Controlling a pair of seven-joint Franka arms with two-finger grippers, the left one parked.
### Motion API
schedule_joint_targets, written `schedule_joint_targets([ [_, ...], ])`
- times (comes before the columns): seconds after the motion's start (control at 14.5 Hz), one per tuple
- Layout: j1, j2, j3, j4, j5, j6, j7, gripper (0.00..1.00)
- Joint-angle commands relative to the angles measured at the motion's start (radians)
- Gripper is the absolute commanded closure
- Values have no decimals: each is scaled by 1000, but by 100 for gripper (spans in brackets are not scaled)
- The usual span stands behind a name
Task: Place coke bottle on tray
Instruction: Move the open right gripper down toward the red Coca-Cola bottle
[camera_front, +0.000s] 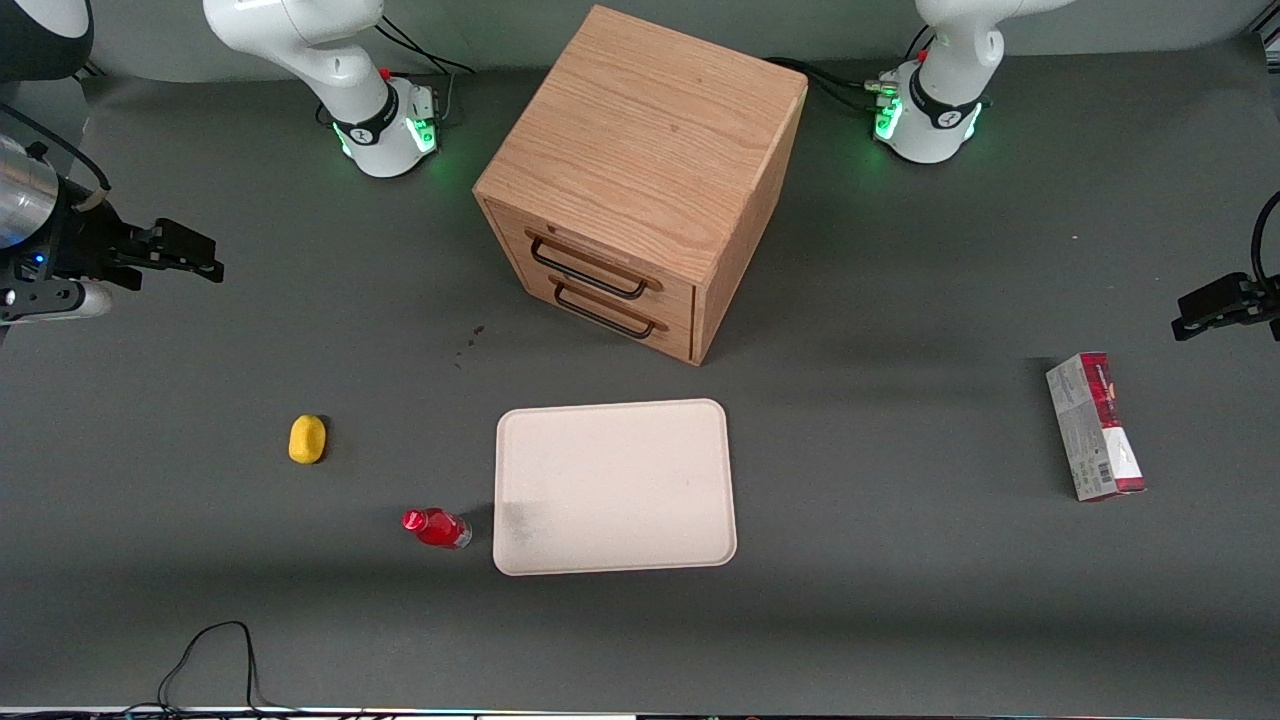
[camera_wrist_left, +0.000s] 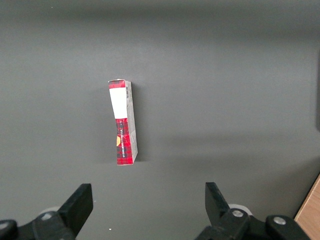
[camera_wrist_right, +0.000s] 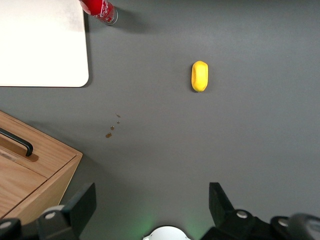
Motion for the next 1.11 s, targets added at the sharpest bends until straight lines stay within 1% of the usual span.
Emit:
schedule_joint_targets([
  [0.0,-1,67,10,85,22,-25,2,0],
  [0.14,28,145,36,180,22,-40,89,0],
  [0.35,84,284,92,324,19,-42,299,0],
  [0.48,110,345,112,385,17,-42,370,0],
  [0.83,113,366,112,382,16,-40,358,0],
  [1.04,108,447,109,385,11,-28,312,0],
])
